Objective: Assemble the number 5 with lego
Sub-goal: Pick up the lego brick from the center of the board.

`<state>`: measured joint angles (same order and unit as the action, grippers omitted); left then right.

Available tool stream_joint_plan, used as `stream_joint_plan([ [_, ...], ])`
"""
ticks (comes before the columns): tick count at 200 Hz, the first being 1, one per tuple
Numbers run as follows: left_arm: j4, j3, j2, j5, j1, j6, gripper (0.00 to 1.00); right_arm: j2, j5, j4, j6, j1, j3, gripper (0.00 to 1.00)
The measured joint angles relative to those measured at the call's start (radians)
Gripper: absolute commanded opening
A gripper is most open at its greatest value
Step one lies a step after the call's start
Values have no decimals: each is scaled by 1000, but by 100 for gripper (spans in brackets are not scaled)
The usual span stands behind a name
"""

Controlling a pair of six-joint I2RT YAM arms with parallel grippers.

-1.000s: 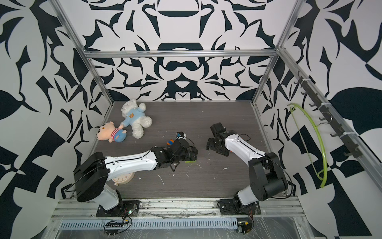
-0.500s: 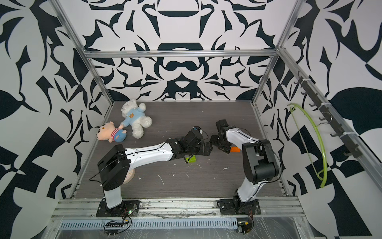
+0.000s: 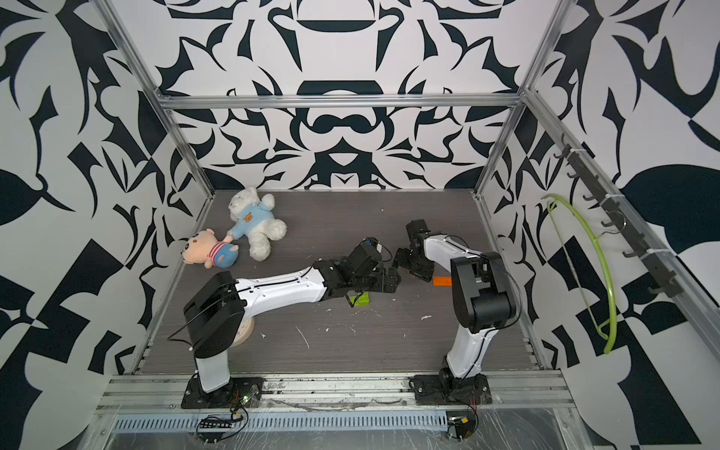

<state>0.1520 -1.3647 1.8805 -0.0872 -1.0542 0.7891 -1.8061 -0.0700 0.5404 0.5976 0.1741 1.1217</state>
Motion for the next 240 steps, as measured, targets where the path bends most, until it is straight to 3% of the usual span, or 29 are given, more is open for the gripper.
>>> stream_joint_plan([
  [47, 1, 0, 0, -1, 0, 8, 99, -27, 12, 21, -32, 0, 32, 82],
  [138, 0, 7, 0, -6, 0, 23, 99, -105, 106, 118, -71, 45, 128, 86],
  [240, -6, 32, 0, -19, 0, 26, 99, -137, 112, 154, 38, 46, 175, 86],
])
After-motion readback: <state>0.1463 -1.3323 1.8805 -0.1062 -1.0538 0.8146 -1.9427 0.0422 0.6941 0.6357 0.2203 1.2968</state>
